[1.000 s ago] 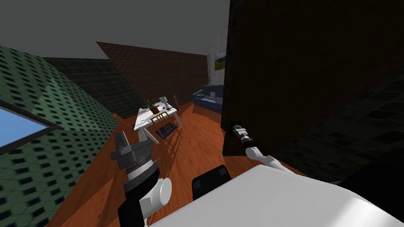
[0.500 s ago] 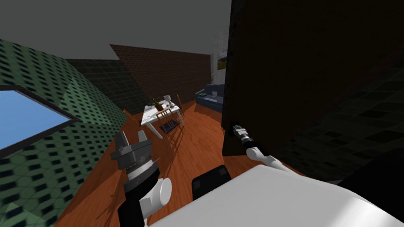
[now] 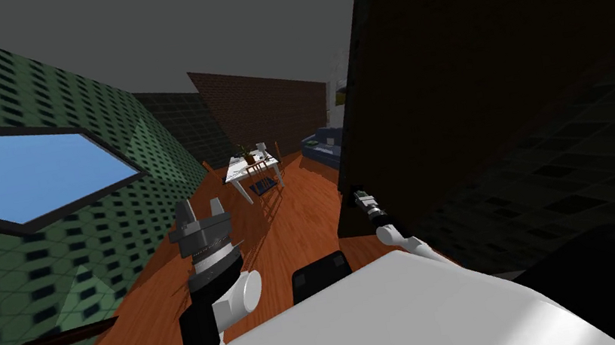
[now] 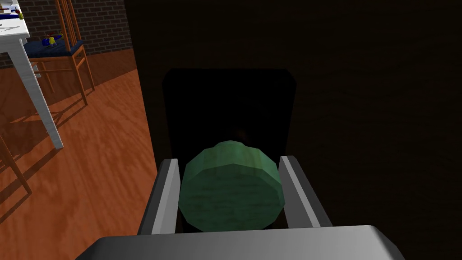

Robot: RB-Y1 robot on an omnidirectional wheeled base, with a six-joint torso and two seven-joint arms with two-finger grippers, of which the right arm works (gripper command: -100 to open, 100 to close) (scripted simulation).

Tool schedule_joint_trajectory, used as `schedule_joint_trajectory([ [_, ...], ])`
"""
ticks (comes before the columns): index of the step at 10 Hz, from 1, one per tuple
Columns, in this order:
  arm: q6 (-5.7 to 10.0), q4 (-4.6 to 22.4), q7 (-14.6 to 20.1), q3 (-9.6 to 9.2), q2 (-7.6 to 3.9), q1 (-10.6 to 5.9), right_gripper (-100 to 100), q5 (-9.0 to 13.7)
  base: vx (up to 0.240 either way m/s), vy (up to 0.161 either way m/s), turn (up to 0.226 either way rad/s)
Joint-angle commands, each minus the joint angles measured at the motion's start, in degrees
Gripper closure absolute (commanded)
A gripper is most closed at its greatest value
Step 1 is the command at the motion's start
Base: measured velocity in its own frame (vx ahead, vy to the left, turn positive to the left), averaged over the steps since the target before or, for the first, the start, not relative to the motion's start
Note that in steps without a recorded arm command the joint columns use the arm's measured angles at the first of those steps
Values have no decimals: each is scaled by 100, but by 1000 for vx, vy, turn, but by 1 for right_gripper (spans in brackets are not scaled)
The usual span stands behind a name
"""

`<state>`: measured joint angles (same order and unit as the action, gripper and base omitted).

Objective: Pull the door open

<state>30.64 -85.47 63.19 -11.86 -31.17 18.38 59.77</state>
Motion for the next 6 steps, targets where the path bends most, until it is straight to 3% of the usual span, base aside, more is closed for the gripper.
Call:
schedule_joint_trajectory([
  [1,42,-25,77,-64,-66,25,100,-27,-199,-39,129],
  [3,44,-5,90,-72,-82,20,100,-31,-135,-21,71],
  [4,264,-111,314,-277,-308,234,100,-167,-61,1,3],
  [5,264,-111,314,-277,-308,234,100,-167,-60,-1,-3],
  [6,365,-161,410,-360,-409,325,100,-226,-39,-2,-1],
])
